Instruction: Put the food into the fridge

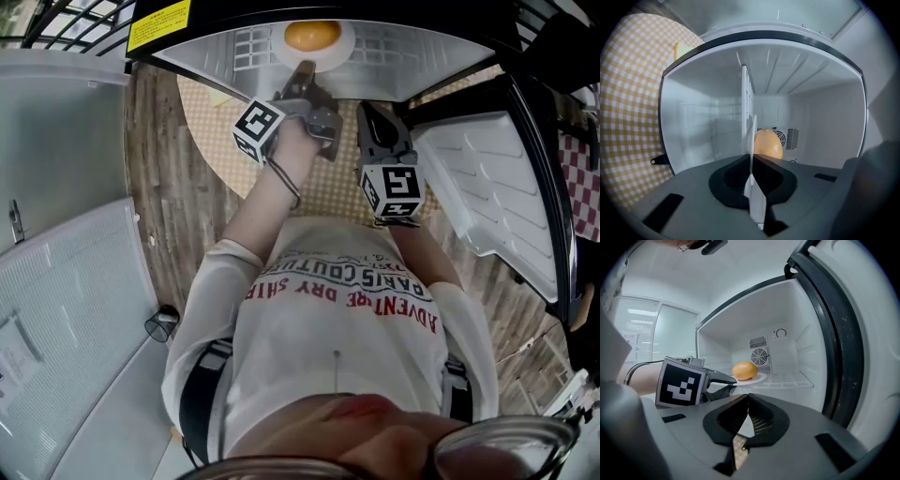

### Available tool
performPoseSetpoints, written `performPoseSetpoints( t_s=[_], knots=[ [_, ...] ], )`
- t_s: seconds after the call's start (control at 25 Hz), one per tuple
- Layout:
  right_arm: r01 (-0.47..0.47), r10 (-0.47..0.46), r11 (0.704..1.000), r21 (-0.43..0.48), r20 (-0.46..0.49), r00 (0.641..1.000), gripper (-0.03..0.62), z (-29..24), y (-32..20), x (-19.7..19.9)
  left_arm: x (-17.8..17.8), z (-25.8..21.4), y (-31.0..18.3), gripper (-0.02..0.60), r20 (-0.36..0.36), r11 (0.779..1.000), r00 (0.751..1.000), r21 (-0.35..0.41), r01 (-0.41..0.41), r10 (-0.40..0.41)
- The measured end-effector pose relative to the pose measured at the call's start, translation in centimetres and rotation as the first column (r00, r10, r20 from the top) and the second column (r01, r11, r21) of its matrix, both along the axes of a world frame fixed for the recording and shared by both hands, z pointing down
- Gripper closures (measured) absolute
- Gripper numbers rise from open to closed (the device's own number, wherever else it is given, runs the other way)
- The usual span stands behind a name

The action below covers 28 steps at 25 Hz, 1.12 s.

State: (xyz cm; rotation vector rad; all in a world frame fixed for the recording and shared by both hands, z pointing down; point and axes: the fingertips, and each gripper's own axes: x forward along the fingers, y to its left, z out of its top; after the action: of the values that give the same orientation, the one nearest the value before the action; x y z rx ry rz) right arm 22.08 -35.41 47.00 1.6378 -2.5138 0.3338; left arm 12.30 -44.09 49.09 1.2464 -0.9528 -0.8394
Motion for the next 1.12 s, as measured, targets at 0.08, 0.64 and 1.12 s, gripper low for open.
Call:
performPoseSetpoints(
  t_s=[0.08, 0.64, 1.12],
  knots=[
    [-0.001, 0.001, 1.0, 0.002, -0.001, 1.0, 0.572, 0.0, -0.2, 0.1, 0.1, 0.0, -0.2, 0.545, 0.004, 1.0, 1.0, -0.004, 0.003, -0.003],
    [-0.012, 0.012, 1.0, 0.003, 0.001, 1.0, 0.572, 0.0, -0.7, 0.0, 0.1, -2.0, -0.2, 0.342, 0.039, 0.997, 0.999, 0.08, -0.023, 0.02],
    [-0.041, 0.041, 0.999, 0.023, -0.006, 0.999, 0.572, -0.9, 1.0, 0.1, -0.4, -1.9, 4.4, 0.342, 0.329, 0.97, 0.934, 0.147, -0.196, 0.139]
  ],
)
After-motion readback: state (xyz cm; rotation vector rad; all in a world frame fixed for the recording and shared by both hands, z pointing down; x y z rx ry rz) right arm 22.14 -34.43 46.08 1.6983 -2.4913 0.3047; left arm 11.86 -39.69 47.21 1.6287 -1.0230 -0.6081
